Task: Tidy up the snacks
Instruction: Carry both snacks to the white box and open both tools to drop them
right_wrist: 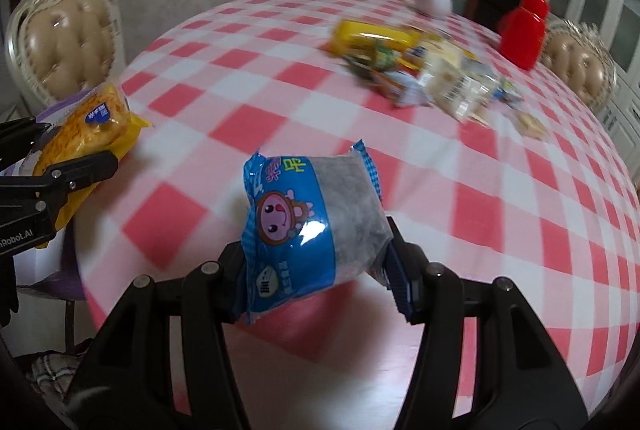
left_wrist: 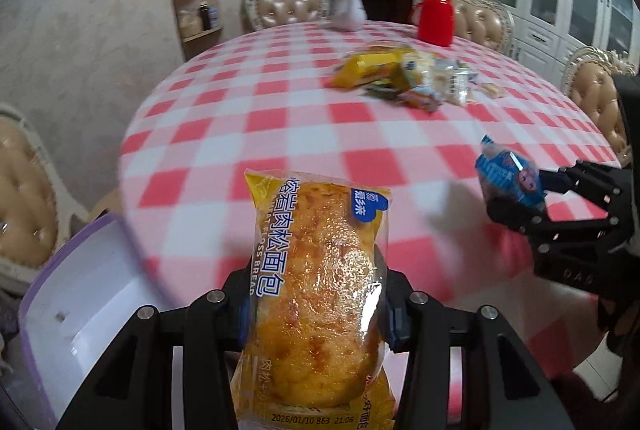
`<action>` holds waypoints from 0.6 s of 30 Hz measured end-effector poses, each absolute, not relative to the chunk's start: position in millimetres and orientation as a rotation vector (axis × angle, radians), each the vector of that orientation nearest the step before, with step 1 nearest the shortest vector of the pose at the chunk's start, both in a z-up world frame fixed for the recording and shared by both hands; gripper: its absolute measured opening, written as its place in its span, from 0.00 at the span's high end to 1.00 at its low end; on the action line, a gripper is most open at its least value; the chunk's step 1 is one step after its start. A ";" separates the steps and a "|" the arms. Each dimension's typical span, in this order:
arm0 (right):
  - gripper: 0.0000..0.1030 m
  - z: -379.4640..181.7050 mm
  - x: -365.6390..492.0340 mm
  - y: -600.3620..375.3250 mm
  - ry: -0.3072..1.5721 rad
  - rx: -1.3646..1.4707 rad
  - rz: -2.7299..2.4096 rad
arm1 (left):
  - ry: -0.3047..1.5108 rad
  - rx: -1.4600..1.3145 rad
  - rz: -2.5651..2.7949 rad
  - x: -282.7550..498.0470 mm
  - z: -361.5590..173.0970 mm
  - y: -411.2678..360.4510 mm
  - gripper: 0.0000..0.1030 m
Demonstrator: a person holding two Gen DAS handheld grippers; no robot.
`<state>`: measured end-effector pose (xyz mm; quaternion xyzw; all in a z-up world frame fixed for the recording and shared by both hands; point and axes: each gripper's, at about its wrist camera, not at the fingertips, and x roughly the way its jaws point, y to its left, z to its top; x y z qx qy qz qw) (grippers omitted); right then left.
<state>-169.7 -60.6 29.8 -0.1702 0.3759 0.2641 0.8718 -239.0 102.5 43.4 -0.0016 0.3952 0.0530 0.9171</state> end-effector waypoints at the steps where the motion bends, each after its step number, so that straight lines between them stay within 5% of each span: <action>1: 0.42 30.1 -172.8 -54.6 0.782 -0.364 0.563 | 0.812 -0.004 0.127 -247.2 41.7 109.8 0.54; 18: 0.42 27.1 -260.0 84.0 0.747 -0.505 0.915 | 0.833 -0.136 0.420 -343.9 23.9 233.7 0.54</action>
